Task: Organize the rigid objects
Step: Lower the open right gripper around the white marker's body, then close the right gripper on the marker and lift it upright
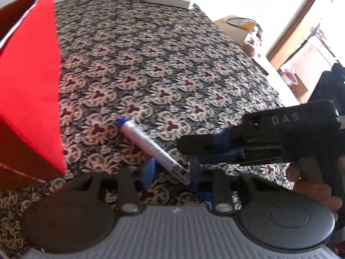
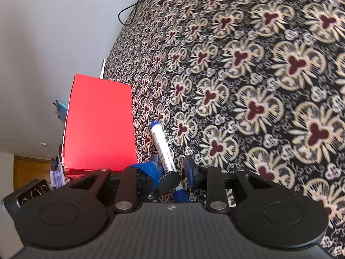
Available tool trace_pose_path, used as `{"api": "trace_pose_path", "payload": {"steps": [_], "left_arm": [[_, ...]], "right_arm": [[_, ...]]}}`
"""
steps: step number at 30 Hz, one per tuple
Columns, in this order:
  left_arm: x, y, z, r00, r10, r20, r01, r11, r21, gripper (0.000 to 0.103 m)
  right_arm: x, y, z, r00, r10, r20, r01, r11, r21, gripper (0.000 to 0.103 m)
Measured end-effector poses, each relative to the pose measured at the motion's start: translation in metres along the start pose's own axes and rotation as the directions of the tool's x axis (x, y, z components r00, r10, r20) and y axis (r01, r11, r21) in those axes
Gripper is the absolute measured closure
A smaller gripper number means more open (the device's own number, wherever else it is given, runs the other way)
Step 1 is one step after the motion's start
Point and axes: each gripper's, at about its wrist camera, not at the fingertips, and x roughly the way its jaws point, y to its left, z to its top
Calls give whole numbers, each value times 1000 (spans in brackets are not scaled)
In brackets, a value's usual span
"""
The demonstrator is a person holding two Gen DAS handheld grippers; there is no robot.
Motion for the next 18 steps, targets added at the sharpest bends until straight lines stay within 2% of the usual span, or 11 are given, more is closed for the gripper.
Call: {"api": "trace_pose_path", "payload": {"steps": [2, 4, 9, 16, 18], "left_arm": [[-1, 7, 0, 1000, -5, -5, 5, 1000, -30, 89], [-2, 12, -1, 1000, -6, -7, 5, 999, -52, 93], [-10, 12, -8, 999, 39, -3, -39, 999, -22, 93], [-21, 0, -12, 997, 73, 34, -74, 997, 31, 93], [-22, 0, -12, 997, 63, 34, -64, 998, 30, 93]], "right_arm": [[8, 8, 3, 1000, -17, -5, 17, 999, -31, 94], [17, 18, 5, 999, -32, -9, 31, 997, -64, 94], [38, 40, 4, 997, -79, 1, 78, 988, -133, 94], [62, 57, -10, 997, -71, 12, 72, 987, -141, 94], [70, 61, -17, 998, -65, 10, 66, 990, -127, 96]]}}
